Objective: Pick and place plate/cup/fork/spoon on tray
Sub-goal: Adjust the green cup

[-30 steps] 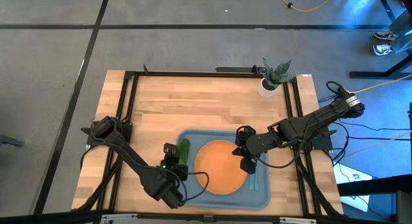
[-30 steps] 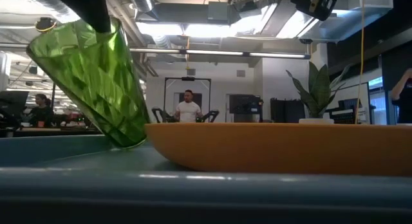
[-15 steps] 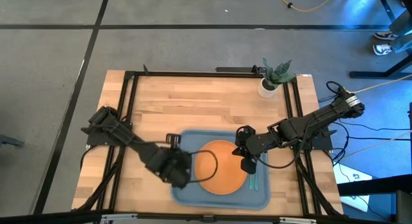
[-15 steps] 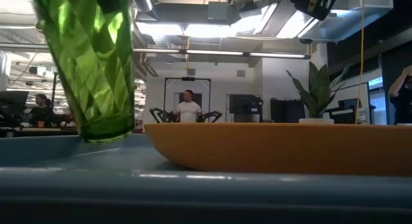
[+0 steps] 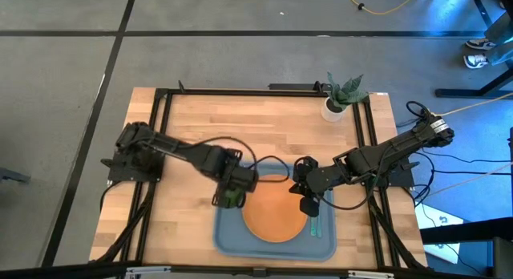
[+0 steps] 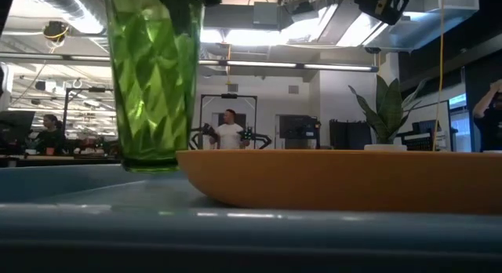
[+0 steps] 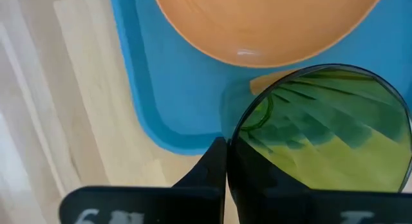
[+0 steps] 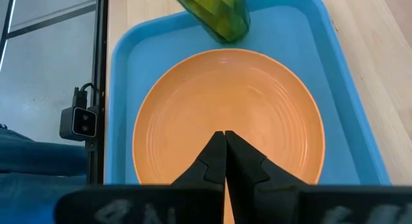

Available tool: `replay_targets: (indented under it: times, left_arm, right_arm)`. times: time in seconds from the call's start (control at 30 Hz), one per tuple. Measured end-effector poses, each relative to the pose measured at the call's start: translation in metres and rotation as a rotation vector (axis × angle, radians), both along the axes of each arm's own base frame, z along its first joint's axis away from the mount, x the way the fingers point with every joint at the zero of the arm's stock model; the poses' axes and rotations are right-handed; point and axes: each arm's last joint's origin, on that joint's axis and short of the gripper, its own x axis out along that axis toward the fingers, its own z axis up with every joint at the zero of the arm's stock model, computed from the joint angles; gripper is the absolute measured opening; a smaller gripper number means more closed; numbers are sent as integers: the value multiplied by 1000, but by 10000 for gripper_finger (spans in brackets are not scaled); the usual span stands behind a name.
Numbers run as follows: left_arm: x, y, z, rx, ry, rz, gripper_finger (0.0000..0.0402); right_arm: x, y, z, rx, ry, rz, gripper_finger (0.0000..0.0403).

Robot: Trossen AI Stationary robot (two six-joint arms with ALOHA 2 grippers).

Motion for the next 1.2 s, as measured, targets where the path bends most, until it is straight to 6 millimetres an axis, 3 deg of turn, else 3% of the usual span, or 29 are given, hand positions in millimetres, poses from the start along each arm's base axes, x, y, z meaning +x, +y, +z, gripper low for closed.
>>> replay_targets:
  times: [0.33,0.63,0.9,1.2]
  left_arm:
    - [11,44,0,-66,16,-87,2]
    - [19,67,-4,-84,-2,-173,2]
    - [20,78,-5,-82,1,-182,2]
    - [20,78,-28,-124,47,-197,2]
  right_arm:
    - [0,1,0,3,6,34,3]
    - [-1,0,-1,-3,16,38,3]
    - [-1,0,-1,-3,22,32,3]
    - [-2,-1,-2,3,31,19,3]
